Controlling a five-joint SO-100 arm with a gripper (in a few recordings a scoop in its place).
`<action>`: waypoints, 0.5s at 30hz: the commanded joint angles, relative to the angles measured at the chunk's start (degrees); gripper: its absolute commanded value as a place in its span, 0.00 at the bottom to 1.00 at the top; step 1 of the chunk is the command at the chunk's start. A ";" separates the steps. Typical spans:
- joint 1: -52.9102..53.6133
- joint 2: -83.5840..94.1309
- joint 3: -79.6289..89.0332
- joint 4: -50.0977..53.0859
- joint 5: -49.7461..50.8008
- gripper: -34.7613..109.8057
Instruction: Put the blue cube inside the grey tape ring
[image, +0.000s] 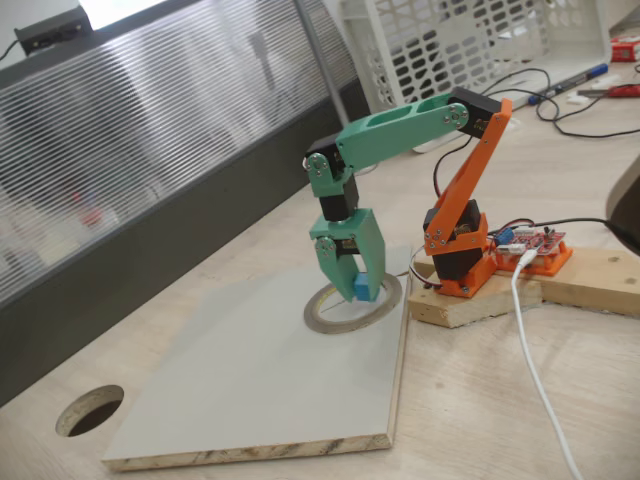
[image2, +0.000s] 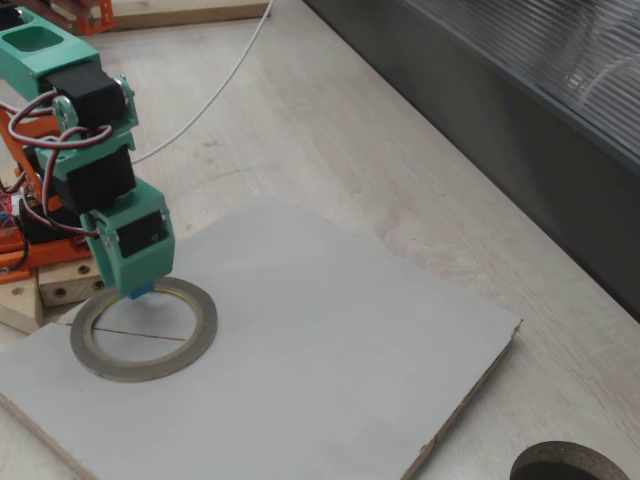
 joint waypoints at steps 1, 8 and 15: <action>0.35 1.49 0.97 -0.26 0.44 0.27; 0.44 1.49 0.44 -2.02 0.44 0.27; 0.44 1.49 1.05 -9.05 0.44 0.27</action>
